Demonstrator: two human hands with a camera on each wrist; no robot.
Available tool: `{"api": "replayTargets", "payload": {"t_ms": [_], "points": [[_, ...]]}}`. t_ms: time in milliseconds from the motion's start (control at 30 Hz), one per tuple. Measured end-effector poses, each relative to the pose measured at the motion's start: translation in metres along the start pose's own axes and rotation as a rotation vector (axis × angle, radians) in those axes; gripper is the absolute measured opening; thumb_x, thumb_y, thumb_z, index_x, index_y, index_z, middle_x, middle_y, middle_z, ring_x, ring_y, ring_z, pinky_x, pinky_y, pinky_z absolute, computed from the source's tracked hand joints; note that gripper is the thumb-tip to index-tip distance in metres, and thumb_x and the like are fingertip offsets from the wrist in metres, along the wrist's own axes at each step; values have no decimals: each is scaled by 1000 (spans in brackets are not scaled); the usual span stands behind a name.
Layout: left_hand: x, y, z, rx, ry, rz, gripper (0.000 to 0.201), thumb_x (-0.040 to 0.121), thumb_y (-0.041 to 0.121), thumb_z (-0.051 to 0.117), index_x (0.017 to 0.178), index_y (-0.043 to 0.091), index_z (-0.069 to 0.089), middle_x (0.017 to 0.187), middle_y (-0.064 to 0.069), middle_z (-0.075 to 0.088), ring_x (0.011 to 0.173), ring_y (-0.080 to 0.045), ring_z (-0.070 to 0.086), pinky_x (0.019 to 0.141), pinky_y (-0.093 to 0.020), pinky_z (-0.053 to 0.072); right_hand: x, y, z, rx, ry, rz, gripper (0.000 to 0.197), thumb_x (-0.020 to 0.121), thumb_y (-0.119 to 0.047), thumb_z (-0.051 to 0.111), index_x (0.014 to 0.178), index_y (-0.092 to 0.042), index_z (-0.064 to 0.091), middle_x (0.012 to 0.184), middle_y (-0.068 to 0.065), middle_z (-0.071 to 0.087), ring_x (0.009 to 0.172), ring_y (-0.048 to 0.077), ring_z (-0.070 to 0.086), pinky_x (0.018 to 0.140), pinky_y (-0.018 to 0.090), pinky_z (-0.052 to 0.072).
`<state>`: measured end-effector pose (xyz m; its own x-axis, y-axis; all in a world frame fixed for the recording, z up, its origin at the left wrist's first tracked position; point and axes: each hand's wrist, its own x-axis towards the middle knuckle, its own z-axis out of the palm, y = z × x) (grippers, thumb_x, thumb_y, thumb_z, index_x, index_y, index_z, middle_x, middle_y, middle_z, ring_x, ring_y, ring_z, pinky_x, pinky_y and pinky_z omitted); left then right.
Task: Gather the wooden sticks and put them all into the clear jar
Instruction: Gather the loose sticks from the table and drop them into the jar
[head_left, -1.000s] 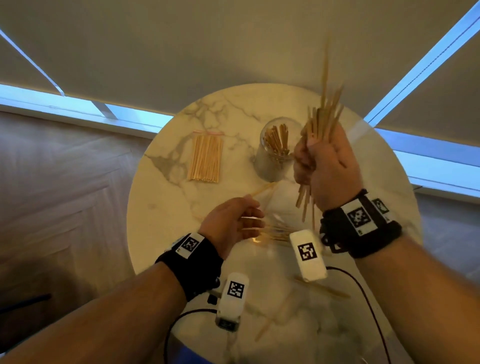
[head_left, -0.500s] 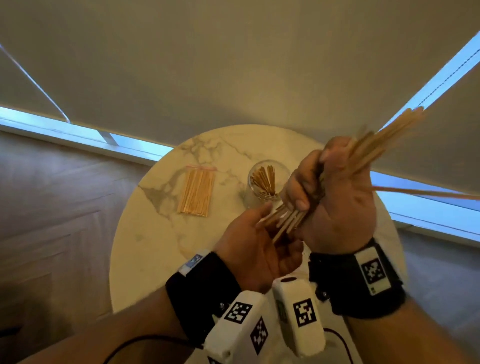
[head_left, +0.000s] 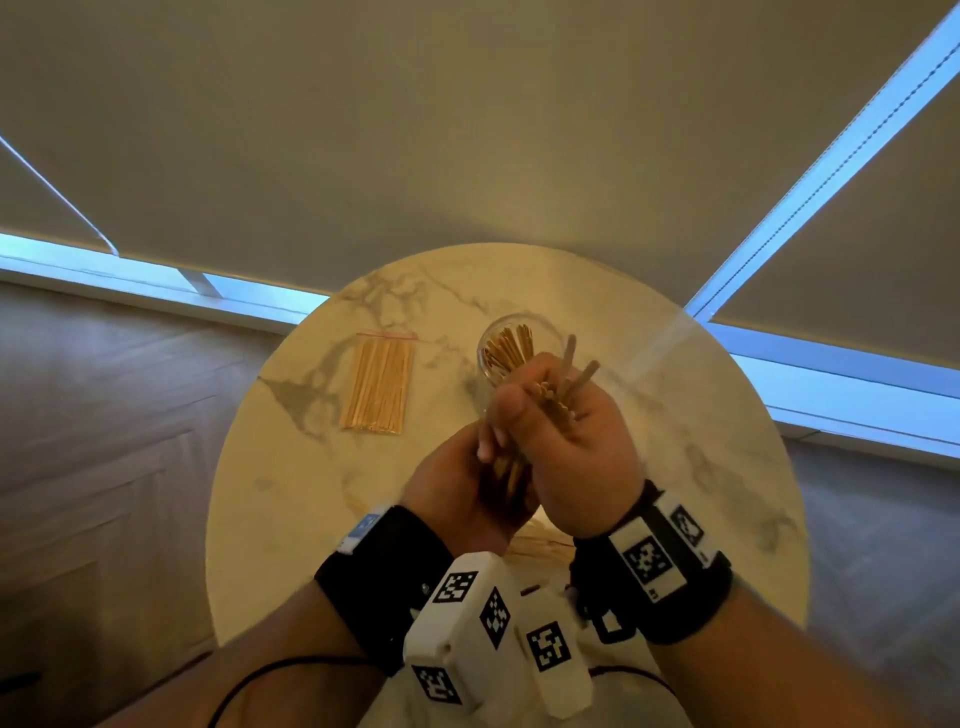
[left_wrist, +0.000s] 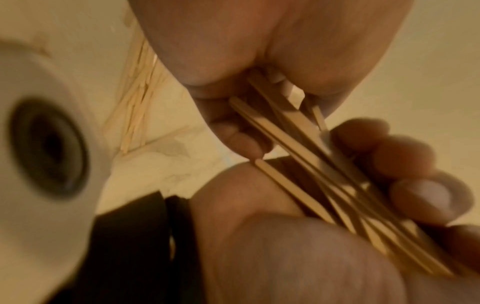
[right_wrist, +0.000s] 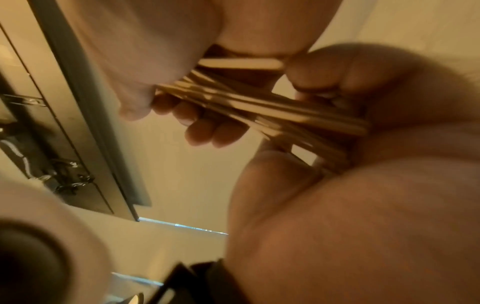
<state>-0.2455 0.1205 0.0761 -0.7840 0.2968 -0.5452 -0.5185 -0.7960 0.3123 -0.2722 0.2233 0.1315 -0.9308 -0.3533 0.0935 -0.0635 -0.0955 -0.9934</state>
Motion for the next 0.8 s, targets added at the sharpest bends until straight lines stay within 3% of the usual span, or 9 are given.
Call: {"api": "replayTargets", "payload": {"t_ms": [67,100,167,300,433,567,633,700,800], "points": [[0,1,-7,59,10,-46,58,71,36,82,121,10,67,125,-21,61,119,-32,61,111,-38,45,-1,6,0,-37,-9,27,41,86,-58,70,73,-20,62,63,8,62,61,32,62,65,45,51],[0,1,-9,92,34,-64,47,70,37,81,108,11,73,109,-16,63,101,-27,66,93,-34,54,-1,8,-2,-61,-10,36,47,83,-63,70,72,-18,62,63,9,63,62,33,62,66,50,51],[0,-1,-14,90,56,-96,33,79,37,74,97,9,74,91,-12,63,81,-24,65,74,-34,53,-1,10,-7,-31,4,38,55,79,-66,73,71,-13,62,60,12,62,57,32,59,61,52,50],[-5,-4,-5,112,54,-157,31,87,32,61,93,5,73,83,-12,67,73,-24,66,66,-34,57,5,8,-14,193,-3,38,41,79,-59,78,69,-22,63,53,1,52,46,20,45,52,41,39],[-3,-4,-2,140,29,-123,33,91,33,56,95,10,79,89,-9,68,77,-22,68,66,-30,57,8,10,-17,17,-95,-22,52,82,-51,78,70,-3,62,63,18,62,58,30,57,59,41,47],[3,-2,0,117,105,-60,29,92,38,64,103,15,77,102,-10,60,92,-23,57,75,-30,45,10,8,-17,-198,-122,-19,37,81,-39,76,74,-5,65,75,10,66,73,26,65,72,38,54],[5,2,1,94,165,-52,16,88,27,64,86,14,74,82,-7,52,67,-16,53,57,-24,41,12,11,-24,-317,-166,-104,18,83,-28,79,80,-14,67,86,2,65,85,19,64,78,33,52],[6,9,2,113,199,-36,25,94,13,51,76,13,69,67,-4,48,46,-11,44,43,-19,32,14,13,-35,-414,-190,-154,18,82,-15,84,93,-21,72,97,-6,65,93,17,64,79,33,51],[10,20,9,193,192,-15,28,103,17,47,87,11,69,68,-2,55,42,-7,42,38,-17,29,16,11,-42,-445,-167,-115,23,86,-18,81,107,-24,76,104,-13,69,100,15,69,83,35,57]]}}
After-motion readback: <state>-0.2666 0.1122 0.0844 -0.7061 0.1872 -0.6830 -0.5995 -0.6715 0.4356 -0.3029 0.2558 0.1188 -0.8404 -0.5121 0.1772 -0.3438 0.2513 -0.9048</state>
